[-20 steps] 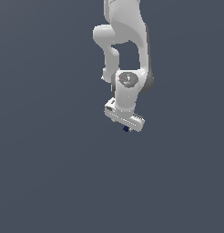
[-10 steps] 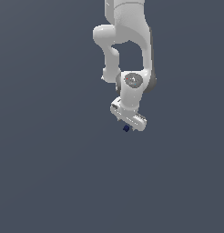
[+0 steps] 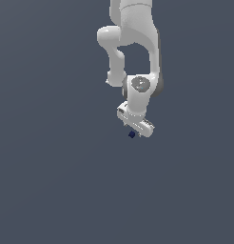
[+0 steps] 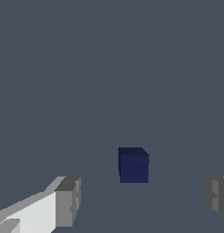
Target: Pick up the object and move it to a goal position.
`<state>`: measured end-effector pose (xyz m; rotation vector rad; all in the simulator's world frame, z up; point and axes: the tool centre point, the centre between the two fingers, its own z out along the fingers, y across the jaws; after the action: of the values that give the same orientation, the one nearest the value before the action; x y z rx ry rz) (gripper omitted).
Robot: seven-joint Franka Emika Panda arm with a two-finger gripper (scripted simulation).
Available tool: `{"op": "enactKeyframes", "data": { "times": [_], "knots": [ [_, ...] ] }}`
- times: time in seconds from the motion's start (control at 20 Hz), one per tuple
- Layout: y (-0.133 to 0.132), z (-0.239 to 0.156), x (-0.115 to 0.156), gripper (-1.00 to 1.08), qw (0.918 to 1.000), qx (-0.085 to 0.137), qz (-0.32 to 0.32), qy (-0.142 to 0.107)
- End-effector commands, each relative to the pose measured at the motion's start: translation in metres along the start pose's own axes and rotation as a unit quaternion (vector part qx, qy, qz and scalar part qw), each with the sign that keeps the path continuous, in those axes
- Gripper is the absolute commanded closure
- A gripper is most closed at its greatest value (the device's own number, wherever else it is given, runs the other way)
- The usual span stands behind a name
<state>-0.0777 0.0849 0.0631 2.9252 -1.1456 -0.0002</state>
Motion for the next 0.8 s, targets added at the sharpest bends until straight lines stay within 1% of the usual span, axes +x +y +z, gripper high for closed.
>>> {"op": "enactKeyframes", "data": {
  "times": [0.0, 0.5, 0.75],
  "knots": [
    [0.000, 0.002, 0.000, -0.92, 1.0000, 0.000, 0.000, 0.000],
    [0.001, 0.041, -0.001, -0.92, 1.0000, 0.000, 0.002, 0.000],
    [0.001, 0.050, -0.001, -0.92, 1.0000, 0.000, 0.002, 0.000]
  ]
}}
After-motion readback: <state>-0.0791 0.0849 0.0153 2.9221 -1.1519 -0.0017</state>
